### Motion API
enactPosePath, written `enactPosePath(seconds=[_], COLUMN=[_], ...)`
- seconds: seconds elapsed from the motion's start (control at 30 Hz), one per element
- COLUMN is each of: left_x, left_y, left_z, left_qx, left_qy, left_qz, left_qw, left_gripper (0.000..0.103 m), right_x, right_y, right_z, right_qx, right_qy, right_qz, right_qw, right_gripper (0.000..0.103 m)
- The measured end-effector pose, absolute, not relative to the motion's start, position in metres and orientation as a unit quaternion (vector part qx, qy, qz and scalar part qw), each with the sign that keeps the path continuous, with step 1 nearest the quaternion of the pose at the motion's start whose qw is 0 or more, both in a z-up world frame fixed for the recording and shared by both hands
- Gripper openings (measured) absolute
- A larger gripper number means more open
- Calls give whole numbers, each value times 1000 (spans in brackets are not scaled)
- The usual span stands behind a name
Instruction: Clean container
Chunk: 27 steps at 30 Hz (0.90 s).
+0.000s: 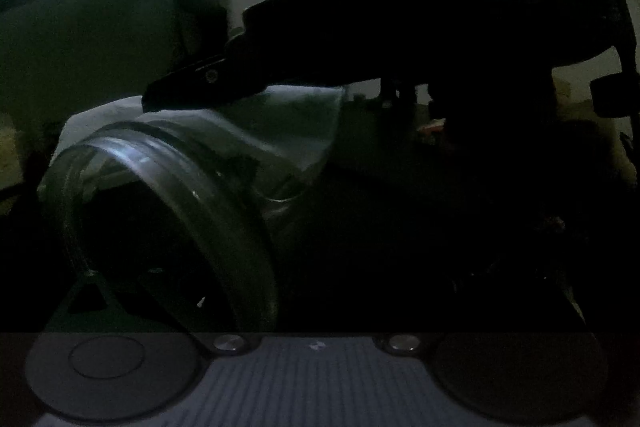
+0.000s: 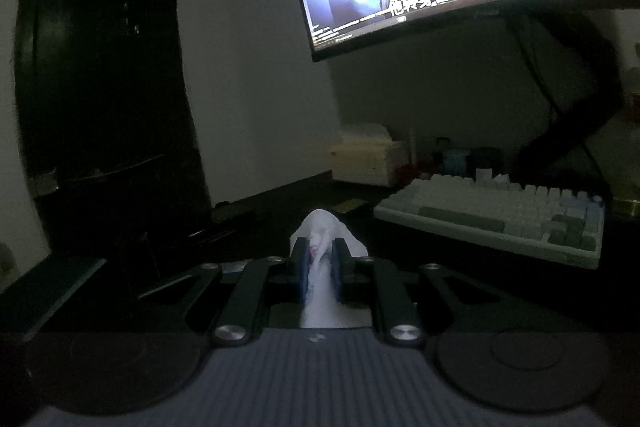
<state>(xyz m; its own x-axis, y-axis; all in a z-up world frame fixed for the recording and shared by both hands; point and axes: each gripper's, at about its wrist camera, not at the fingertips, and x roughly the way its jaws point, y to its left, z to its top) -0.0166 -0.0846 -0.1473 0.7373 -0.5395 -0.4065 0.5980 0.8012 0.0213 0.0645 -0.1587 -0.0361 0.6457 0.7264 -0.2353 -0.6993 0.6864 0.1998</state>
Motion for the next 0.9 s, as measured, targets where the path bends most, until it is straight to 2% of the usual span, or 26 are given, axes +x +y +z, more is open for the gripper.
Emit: enactPosePath(seconds=[0.2,0.47,0.63,0.9], left_x=[-33,-48,-58,-54], left_y=[-83,-82,-79,-76], left_z=[-146,-143,-141,-142], left_qx=[62,47,43,17], left_qy=[197,201,202,207], left_qz=[-298,-309,-309,-303], left_qw=[932,928,928,930], left_gripper=[102,102,102,103], right_x=[71,57,72,49], right_y=[-166,-150,-169,-150], right_z=[-38,-35,-40,-35], right_qx=[48,46,31,46], right_qy=[157,151,156,148], right_qz=[332,423,301,428], right_qw=[929,892,940,891], right_gripper=[18,16,16,16])
